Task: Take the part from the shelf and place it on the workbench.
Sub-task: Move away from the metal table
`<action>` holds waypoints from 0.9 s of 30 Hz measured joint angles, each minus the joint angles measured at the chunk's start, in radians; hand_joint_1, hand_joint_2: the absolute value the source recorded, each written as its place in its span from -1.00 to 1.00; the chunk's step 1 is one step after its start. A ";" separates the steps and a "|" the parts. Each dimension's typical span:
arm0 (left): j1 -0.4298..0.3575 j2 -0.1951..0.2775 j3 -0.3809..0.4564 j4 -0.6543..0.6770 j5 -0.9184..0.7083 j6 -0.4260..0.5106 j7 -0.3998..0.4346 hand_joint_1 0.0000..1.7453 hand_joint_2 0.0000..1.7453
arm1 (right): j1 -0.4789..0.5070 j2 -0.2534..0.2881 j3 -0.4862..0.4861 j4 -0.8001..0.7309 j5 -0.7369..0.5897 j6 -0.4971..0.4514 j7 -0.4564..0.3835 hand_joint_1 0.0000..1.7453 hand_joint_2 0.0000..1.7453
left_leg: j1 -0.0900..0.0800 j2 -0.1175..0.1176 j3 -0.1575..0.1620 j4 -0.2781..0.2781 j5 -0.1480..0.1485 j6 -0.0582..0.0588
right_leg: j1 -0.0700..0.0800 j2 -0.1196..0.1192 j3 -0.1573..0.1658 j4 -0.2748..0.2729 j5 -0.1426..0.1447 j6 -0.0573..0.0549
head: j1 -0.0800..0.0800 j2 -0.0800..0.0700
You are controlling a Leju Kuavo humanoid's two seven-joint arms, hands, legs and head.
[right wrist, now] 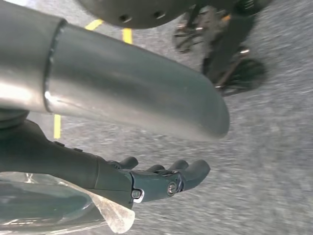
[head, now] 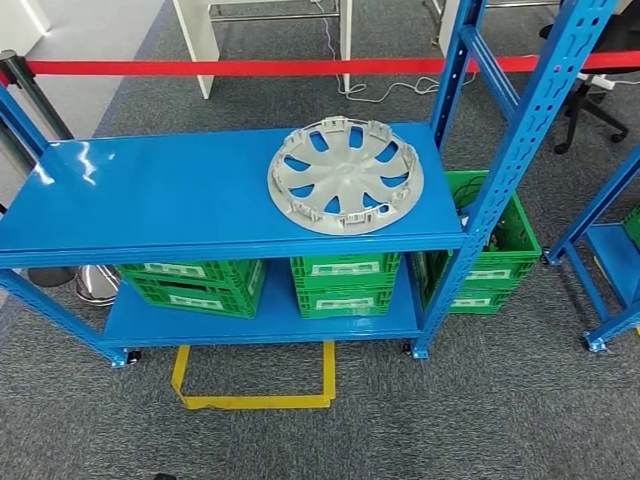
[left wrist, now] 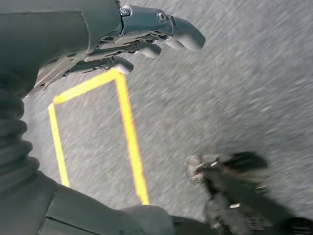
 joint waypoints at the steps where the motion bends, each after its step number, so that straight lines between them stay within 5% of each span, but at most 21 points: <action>1: 0.015 0.002 -0.014 0.006 0.013 -0.006 0.000 -1.00 1.00 | -0.006 -0.003 0.018 -0.014 -0.017 0.000 0.000 -1.00 -1.00 | 0.000 0.000 0.008 -0.019 0.021 0.002 | 0.000 0.001 0.001 0.000 0.000 0.000 | 0.000 0.000; 3: 0.043 0.008 -0.041 0.020 0.038 -0.016 0.001 -1.00 1.00 | -0.022 -0.008 0.054 -0.044 -0.048 0.001 -0.001 -1.00 -1.00 | 0.000 -0.001 0.065 -0.148 0.093 0.010 | 0.001 0.003 0.004 0.000 -0.001 0.002 | 0.000 0.000; 5: 0.065 0.013 -0.067 0.033 0.064 -0.027 0.001 -1.00 1.00 | -0.037 -0.014 0.090 -0.071 -0.080 0.002 -0.002 -1.00 -1.00 | -0.003 -0.003 0.116 -0.262 0.134 0.018 | 0.004 0.004 0.001 0.002 -0.005 0.010 | 0.001 0.000; 9: 0.089 0.026 -0.130 0.040 0.120 -0.051 0.002 -1.00 1.00 | -0.037 -0.030 0.173 -0.094 -0.154 0.008 -0.003 -1.00 -1.00 | -0.005 -0.003 0.127 -0.294 0.137 0.035 | 0.005 0.001 -0.008 0.005 -0.013 0.032 | 0.001 0.000; 11: 0.080 0.031 -0.160 0.031 0.147 -0.063 0.003 -1.00 1.00 | -0.017 -0.036 0.210 -0.089 -0.190 0.010 -0.003 -1.00 -1.00 | -0.001 -0.001 0.126 -0.302 0.143 0.047 | 0.004 0.002 -0.033 0.063 -0.055 0.040 | 0.003 0.000; 13: 0.061 0.036 -0.184 0.010 0.170 -0.073 0.003 -1.00 1.00 | 0.011 -0.039 0.241 -0.073 -0.219 0.012 -0.002 -1.00 -1.00 | -0.001 0.001 0.124 -0.303 0.144 0.053 | 0.002 0.003 -0.095 0.192 -0.125 0.045 | 0.003 0.000; 15: 0.037 0.039 -0.203 -0.017 0.187 -0.080 0.003 -1.00 1.00 | 0.045 -0.043 0.264 -0.048 -0.241 0.013 -0.002 -1.00 0.00 | -0.002 0.001 0.124 -0.303 0.143 0.053 | 0.000 0.002 -0.142 0.283 -0.151 0.049 | 0.003 0.000; 17: 0.010 0.041 -0.217 -0.052 0.200 -0.086 0.003 -1.00 1.00 | 0.083 -0.048 0.282 -0.016 -0.258 0.013 -0.001 -1.00 1.00 | -0.002 0.002 0.128 -0.303 0.141 0.051 | -0.001 0.001 -0.118 0.227 -0.101 0.050 | 0.003 0.000; 20: -0.029 0.045 -0.241 -0.111 0.220 -0.095 0.003 -1.00 1.00 | 0.130 -0.057 0.312 0.033 -0.283 0.014 -0.001 -1.00 1.00 | -0.005 0.001 0.134 -0.299 0.133 0.037 | -0.002 -0.004 -0.020 0.037 -0.013 0.043 | 0.002 0.000; 24: -0.034 0.056 -0.273 -0.133 0.257 -0.110 0.009 -1.00 1.00 | 0.146 -0.063 0.355 0.043 -0.328 0.015 -0.003 -1.00 1.00 | -0.007 0.004 0.139 -0.300 0.129 0.022 | 0.002 0.004 -0.001 0.008 -0.005 0.025 | 0.000 0.000; 27: 0.003 0.057 -0.289 -0.118 0.270 -0.115 0.015 -1.00 1.00 | 0.116 -0.065 0.375 0.013 -0.344 0.015 -0.006 -1.00 1.00 | -0.008 0.007 0.145 -0.303 0.129 0.055 | 0.001 0.009 0.003 0.002 -0.004 0.021 | -0.006 0.000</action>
